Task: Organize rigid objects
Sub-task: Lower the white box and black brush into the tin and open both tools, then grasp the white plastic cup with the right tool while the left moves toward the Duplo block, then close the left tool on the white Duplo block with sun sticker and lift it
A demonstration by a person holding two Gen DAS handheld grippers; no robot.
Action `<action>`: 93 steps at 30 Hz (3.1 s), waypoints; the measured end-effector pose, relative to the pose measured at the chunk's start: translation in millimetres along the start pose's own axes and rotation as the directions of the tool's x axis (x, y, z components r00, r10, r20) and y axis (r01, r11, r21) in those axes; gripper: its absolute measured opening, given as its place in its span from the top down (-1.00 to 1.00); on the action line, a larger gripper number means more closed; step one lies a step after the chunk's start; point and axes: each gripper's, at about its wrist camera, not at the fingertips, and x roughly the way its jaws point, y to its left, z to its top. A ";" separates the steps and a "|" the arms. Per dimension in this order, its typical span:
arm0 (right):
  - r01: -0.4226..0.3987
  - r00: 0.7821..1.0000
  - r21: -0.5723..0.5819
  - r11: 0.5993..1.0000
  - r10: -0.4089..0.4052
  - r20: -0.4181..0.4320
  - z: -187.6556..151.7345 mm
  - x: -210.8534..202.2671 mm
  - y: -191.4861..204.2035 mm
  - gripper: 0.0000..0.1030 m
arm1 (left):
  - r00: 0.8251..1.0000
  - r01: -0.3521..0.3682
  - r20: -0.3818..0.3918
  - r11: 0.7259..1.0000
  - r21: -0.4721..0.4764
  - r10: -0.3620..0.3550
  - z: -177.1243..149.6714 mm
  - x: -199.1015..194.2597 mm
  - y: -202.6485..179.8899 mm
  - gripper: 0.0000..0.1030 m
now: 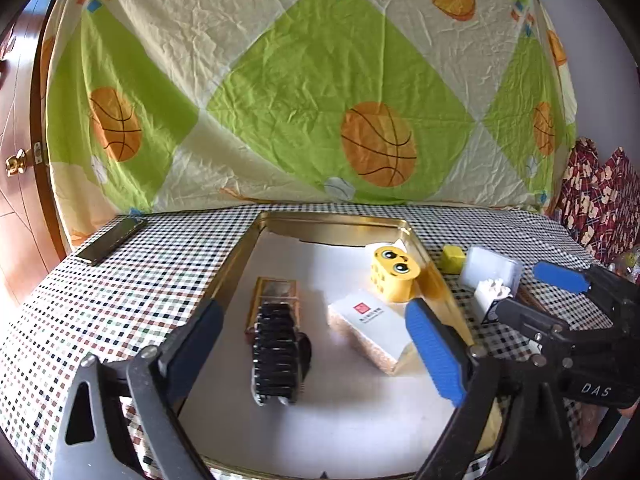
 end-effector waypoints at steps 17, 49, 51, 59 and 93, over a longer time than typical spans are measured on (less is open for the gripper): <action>0.055 0.971 0.151 0.987 -0.018 -0.240 -38.5 -1.9 -68.8 -0.65 | 0.991 0.134 -0.043 0.983 0.123 -0.130 -7.7 -5.1 -92.4 -0.99; 0.249 0.964 0.193 0.949 -0.223 -0.147 -13.2 5.4 -122.0 -0.17 | 0.954 0.268 -0.192 0.942 0.202 -0.230 11.2 52.3 -168.1 -0.55; 0.268 0.959 0.175 0.947 -0.245 -0.145 -10.7 7.6 -121.2 -0.17 | 0.954 0.259 -0.205 0.943 0.210 -0.217 9.6 59.2 -172.6 -0.46; 0.220 0.966 0.240 0.945 -0.177 -0.188 -12.5 21.1 -137.8 -0.17 | 0.940 0.266 -0.266 0.947 0.179 -0.213 10.3 81.2 -179.0 -0.30; 0.248 0.964 0.210 0.946 -0.220 -0.147 -12.0 15.1 -130.6 -0.17 | 0.907 0.281 -0.365 0.947 0.156 -0.209 6.5 106.5 -175.2 0.40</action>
